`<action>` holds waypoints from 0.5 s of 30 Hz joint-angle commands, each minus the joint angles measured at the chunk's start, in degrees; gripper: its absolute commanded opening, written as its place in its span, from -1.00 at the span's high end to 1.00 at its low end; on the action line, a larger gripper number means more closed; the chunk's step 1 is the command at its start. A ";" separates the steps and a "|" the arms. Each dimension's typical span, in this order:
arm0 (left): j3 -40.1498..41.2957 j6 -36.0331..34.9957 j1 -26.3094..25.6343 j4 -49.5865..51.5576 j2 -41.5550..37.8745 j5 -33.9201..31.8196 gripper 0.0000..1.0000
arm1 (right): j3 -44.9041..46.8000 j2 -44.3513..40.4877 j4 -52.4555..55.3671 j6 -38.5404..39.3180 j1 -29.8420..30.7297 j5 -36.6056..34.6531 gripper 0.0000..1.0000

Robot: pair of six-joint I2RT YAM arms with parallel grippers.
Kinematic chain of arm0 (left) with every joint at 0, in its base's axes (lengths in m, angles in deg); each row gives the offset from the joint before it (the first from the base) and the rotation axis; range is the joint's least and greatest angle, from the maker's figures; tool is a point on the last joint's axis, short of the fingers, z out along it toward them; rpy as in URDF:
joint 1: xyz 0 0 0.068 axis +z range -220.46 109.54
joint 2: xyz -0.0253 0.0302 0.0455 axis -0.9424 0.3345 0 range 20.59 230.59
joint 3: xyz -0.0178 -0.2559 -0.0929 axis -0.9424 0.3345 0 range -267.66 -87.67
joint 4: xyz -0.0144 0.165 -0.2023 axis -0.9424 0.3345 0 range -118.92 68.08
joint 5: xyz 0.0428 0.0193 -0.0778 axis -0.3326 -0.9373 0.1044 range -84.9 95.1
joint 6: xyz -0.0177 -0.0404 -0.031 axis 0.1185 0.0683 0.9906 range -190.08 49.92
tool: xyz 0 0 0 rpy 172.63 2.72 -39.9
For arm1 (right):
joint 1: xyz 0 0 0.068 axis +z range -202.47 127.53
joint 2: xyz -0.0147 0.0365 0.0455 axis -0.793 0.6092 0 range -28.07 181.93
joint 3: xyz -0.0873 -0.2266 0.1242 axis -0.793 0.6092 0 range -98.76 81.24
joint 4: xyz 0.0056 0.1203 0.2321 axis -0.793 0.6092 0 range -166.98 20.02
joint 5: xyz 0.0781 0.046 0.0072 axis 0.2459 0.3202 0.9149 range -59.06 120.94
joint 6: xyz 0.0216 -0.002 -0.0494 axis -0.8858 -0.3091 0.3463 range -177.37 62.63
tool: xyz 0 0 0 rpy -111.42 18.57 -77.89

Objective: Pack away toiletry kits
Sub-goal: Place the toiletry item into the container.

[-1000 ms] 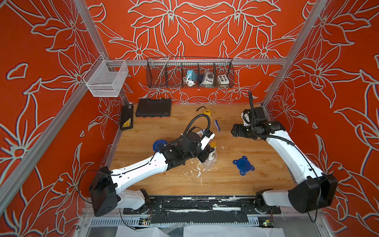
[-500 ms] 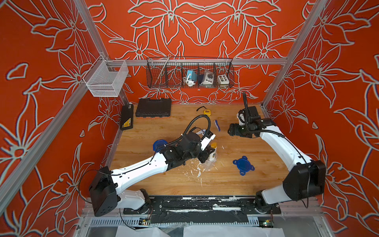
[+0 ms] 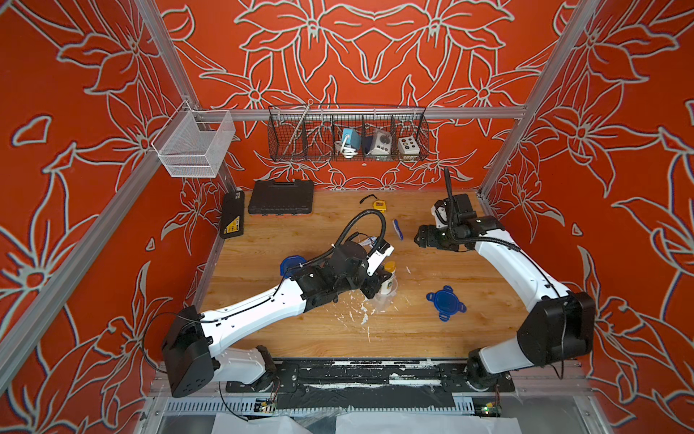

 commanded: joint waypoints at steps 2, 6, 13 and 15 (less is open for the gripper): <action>1.38 -0.94 -0.31 -3.86 1.05 0.85 1.00 | 1.00 -1.56 -0.36 0.10 -0.36 -0.46 -0.80; 2.63 -1.63 -0.30 -4.86 1.33 1.42 1.00 | 1.34 0.38 -2.11 0.17 -0.40 0.37 -0.80; 3.70 -2.78 -0.37 -4.05 1.06 1.94 1.00 | -0.27 6.99 -6.71 -0.82 -0.33 3.46 -0.72; 3.06 -3.35 -0.32 -3.16 0.42 1.28 1.00 | -1.46 8.51 -6.94 -0.77 -0.37 4.53 -0.71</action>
